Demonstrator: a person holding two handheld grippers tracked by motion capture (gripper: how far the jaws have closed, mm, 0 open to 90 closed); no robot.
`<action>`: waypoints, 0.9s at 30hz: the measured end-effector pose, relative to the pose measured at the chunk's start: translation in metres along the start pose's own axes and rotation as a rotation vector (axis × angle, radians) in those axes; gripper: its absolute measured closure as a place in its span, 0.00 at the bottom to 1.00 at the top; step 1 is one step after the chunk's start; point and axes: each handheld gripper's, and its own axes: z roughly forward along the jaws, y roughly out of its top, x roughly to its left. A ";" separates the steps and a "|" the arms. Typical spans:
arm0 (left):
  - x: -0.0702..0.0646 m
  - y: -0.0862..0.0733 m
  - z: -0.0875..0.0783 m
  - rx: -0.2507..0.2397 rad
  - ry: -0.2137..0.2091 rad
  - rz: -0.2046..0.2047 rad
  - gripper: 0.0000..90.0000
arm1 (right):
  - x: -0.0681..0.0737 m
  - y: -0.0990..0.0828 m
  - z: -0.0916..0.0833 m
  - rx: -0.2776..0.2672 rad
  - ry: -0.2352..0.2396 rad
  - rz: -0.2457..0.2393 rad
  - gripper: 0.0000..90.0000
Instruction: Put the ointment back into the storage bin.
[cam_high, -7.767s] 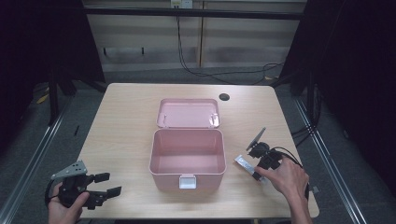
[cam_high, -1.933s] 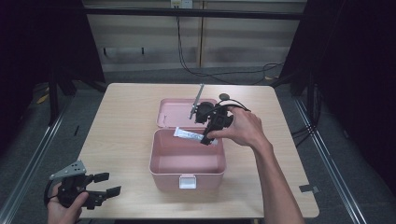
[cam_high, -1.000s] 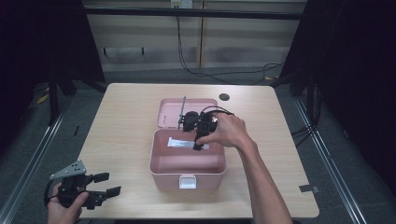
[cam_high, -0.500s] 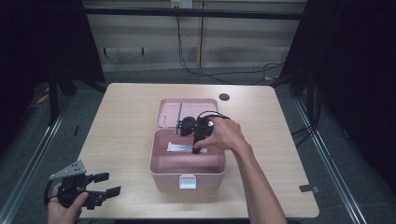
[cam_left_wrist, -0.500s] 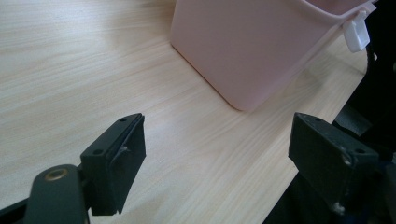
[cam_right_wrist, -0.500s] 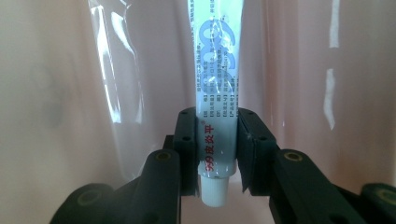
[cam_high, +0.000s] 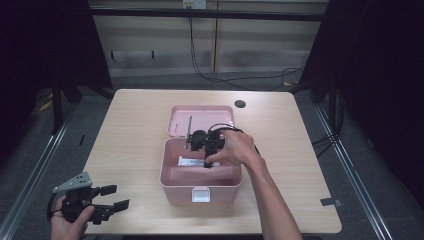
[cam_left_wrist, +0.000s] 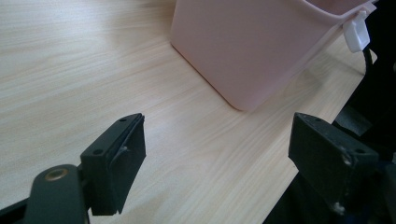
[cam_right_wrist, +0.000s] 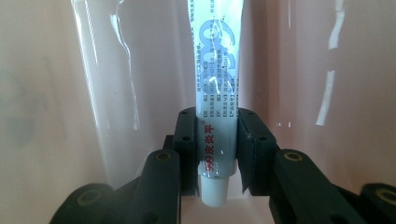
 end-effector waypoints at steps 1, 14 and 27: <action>0.000 0.000 0.000 0.000 0.000 0.000 0.21 | 0.000 0.000 0.001 0.001 -0.006 0.000 0.80; 0.000 0.000 0.000 -0.001 -0.002 0.000 0.21 | 0.002 0.006 0.013 0.009 -0.024 -0.012 0.80; 0.000 0.000 0.000 -0.002 -0.002 0.003 0.21 | 0.002 0.011 0.024 0.043 -0.040 -0.011 0.80</action>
